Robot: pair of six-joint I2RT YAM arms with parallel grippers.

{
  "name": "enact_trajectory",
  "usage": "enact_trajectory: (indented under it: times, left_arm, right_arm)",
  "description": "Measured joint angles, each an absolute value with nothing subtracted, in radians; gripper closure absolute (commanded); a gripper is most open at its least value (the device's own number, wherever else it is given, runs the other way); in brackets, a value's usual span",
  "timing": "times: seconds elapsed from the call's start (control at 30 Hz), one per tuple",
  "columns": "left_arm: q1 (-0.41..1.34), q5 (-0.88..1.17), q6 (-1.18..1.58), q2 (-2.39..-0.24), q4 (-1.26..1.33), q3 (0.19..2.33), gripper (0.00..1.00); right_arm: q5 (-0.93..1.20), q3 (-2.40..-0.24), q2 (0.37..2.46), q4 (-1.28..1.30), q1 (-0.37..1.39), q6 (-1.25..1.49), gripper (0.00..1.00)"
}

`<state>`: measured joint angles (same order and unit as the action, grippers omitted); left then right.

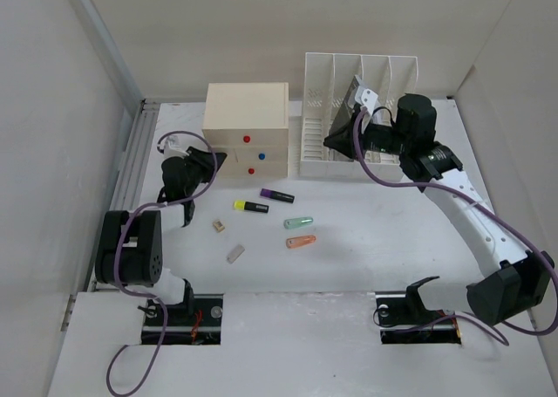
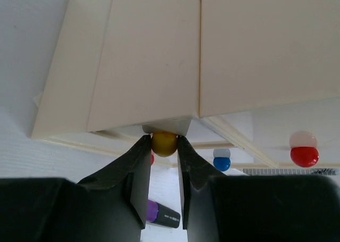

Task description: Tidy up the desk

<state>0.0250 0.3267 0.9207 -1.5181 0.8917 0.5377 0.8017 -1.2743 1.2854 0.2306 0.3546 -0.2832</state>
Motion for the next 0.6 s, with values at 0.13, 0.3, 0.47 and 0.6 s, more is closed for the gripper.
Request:
enact_trajectory:
  times: [0.13, 0.3, 0.47, 0.6]
  left_arm:
    - [0.050, 0.263, 0.928, -1.448, 0.905, 0.463, 0.99]
    - [0.074, 0.218, 0.952, -1.275, 0.909, 0.301, 0.99]
    - [0.091, 0.181, 0.965, -1.109, 0.859, 0.199, 0.99]
    - [0.095, 0.163, 0.964, -1.019, 0.783, 0.180, 0.60]
  right_arm:
    - [0.811, -1.274, 1.285, 0.228, 0.355, -0.279, 0.84]
    - [0.834, -1.266, 1.285, 0.220, 0.355, -0.276, 0.84]
    - [0.846, -1.261, 1.290, 0.217, 0.355, -0.277, 0.79]
    - [0.837, -1.261, 1.309, 0.220, 0.381, -0.295, 0.62]
